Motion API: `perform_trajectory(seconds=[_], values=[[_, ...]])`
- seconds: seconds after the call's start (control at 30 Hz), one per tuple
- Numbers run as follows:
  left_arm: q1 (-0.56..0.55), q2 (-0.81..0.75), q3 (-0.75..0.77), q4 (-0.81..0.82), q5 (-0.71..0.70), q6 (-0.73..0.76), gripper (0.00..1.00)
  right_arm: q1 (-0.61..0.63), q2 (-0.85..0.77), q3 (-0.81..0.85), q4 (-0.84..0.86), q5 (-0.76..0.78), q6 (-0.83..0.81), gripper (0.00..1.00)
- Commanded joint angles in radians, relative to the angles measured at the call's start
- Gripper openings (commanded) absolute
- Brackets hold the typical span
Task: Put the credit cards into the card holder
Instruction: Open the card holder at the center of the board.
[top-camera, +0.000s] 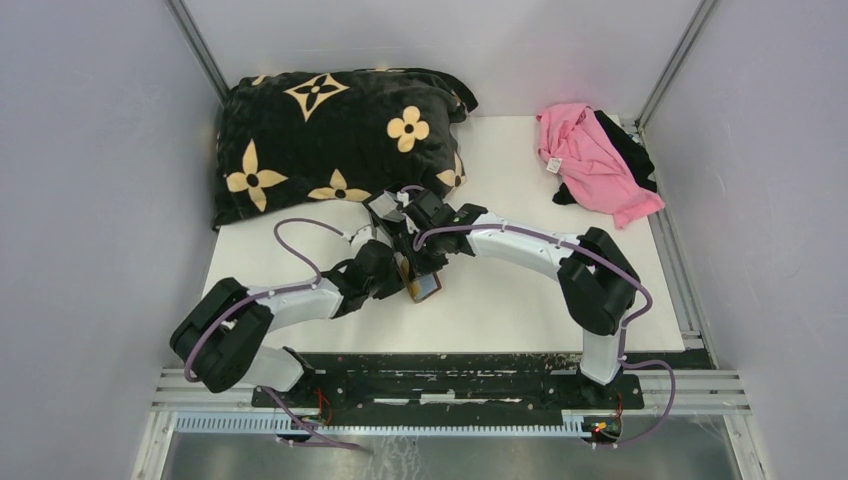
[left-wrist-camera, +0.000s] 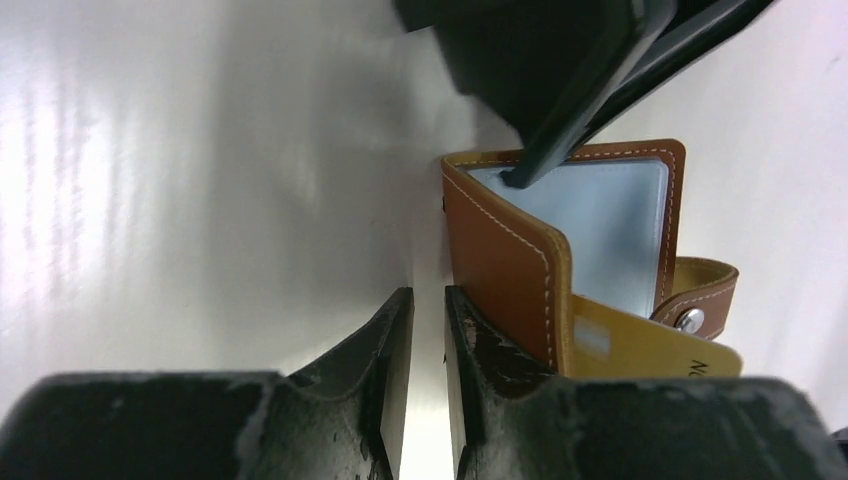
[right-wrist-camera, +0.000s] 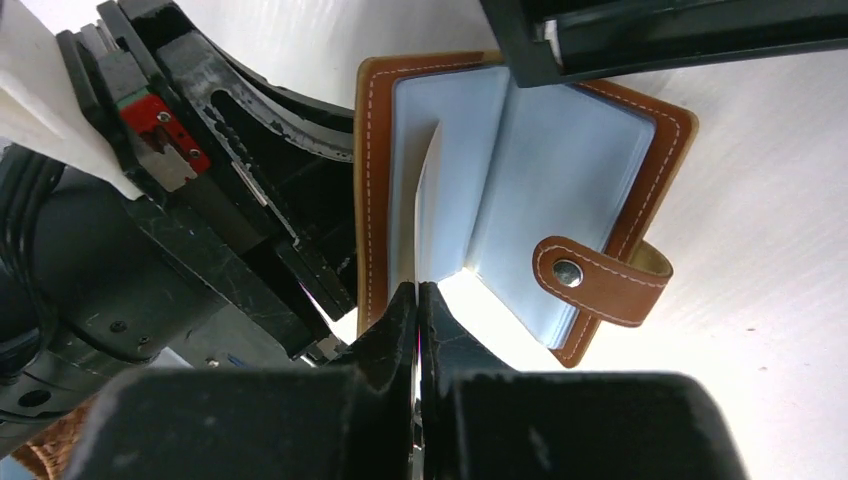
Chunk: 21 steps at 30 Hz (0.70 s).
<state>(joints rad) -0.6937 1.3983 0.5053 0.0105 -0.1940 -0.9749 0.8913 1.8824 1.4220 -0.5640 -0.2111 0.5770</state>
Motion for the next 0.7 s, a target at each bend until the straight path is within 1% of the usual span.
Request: perform_trajectory(seconds=[0.0,0.1,0.27,0.4,0.5,0.6,0.67], values=[[-0.003,0.142,-0.063,0.011,0.132,0.054,0.27,0.009,-0.034,0.04,0.001,0.021,-0.02,0.01],[-0.015,0.204,-0.031,0.06,0.19,0.09,0.27,0.005,-0.04,0.026,-0.007,0.038,-0.027,0.01],[-0.038,0.259,-0.017,0.16,0.276,0.132,0.27,-0.002,-0.056,-0.014,0.008,0.049,-0.032,0.01],[-0.044,0.335,0.005,0.223,0.373,0.167,0.27,-0.002,-0.047,-0.015,0.01,0.052,-0.039,0.01],[-0.045,0.371,0.014,0.228,0.41,0.179,0.27,-0.002,-0.032,-0.014,0.013,0.056,-0.042,0.01],[-0.045,0.355,-0.004,0.235,0.414,0.184,0.27,0.002,-0.02,-0.024,0.021,0.065,-0.04,0.01],[-0.044,0.34,0.0,0.195,0.399,0.195,0.28,0.009,-0.007,-0.033,0.024,0.083,-0.04,0.01]])
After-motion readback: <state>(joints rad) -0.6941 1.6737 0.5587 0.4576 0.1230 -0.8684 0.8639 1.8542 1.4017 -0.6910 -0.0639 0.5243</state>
